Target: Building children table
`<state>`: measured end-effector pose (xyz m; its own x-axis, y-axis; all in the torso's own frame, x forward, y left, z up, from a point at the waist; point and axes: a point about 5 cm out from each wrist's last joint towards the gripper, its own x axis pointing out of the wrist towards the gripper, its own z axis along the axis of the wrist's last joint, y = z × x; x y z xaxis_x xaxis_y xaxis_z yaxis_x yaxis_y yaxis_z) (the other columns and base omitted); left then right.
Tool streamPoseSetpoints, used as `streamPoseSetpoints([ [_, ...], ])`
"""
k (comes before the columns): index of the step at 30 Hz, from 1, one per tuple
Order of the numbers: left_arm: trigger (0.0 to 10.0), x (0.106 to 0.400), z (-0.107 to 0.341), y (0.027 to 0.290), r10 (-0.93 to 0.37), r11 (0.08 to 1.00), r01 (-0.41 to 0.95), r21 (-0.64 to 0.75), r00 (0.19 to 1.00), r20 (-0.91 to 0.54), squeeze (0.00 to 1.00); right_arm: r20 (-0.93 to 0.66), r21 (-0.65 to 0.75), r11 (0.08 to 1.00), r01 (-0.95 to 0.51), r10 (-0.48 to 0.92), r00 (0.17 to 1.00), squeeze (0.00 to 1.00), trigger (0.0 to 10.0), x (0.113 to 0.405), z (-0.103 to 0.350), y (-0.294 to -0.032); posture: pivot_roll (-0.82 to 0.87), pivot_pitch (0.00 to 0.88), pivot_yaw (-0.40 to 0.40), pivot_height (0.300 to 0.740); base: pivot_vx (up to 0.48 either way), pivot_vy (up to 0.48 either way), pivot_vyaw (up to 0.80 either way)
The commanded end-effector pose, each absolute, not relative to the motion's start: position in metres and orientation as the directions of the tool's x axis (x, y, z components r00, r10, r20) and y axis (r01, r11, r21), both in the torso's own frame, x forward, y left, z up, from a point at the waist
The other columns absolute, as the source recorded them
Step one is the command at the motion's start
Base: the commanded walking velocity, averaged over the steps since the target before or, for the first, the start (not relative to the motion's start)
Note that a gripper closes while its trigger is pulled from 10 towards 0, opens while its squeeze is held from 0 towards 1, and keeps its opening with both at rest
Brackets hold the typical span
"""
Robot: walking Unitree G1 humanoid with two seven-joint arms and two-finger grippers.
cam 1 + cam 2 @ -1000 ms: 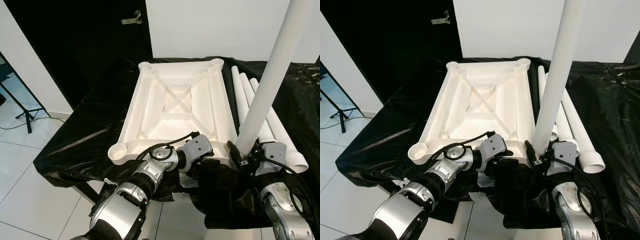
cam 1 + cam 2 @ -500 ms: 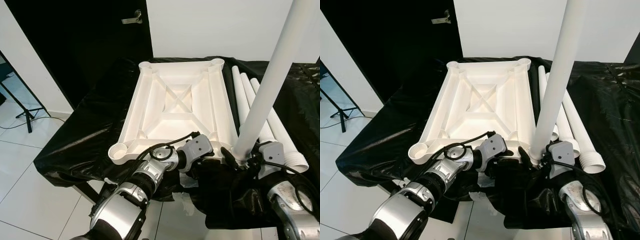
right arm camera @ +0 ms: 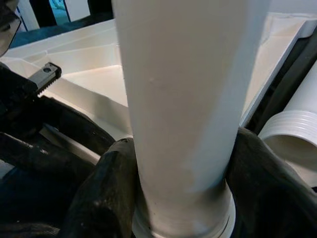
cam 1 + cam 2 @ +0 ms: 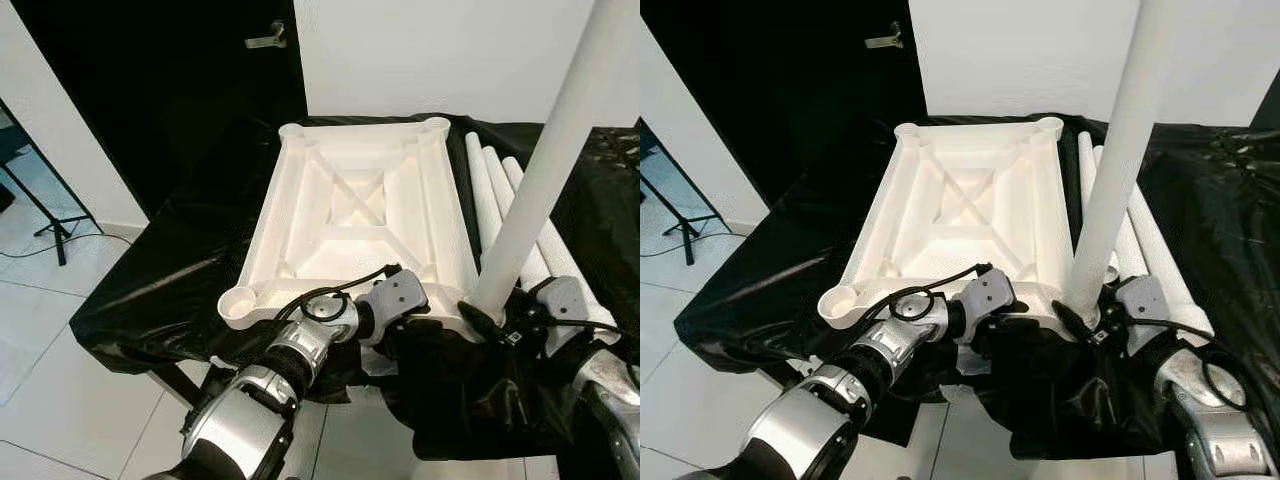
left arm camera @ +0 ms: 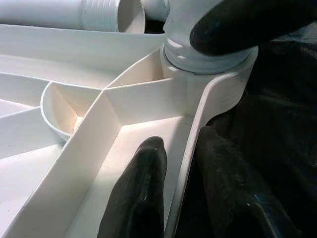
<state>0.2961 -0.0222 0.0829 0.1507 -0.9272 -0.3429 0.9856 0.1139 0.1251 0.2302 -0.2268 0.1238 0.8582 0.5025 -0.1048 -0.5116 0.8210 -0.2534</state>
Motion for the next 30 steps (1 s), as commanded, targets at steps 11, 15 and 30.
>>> streamPoseSetpoints([
  [11,10.0,0.281,0.041,-0.004,-0.855,0.197,0.980,0.030,0.187,-0.484,0.00,0.049,-0.030,0.988,-0.149,0.151,0.987,0.00,0.0,0.211,0.105,-0.197,0.10,0.000,0.039,0.740,0.000,0.000,0.00],
  [15,10.0,0.282,0.041,-0.002,-0.853,0.200,0.979,0.031,0.189,-0.486,0.00,0.075,-0.040,0.999,-0.021,0.024,0.997,0.00,0.0,0.205,0.104,-0.200,0.10,0.000,0.040,0.740,0.000,0.000,0.00],
  [30,10.0,0.282,0.039,0.001,-0.850,0.210,0.977,0.032,0.198,-0.489,0.00,0.094,-0.068,0.988,-0.135,0.141,0.985,1.00,10.0,0.216,0.113,-0.200,0.10,0.000,0.037,0.740,0.000,0.000,0.00],
])
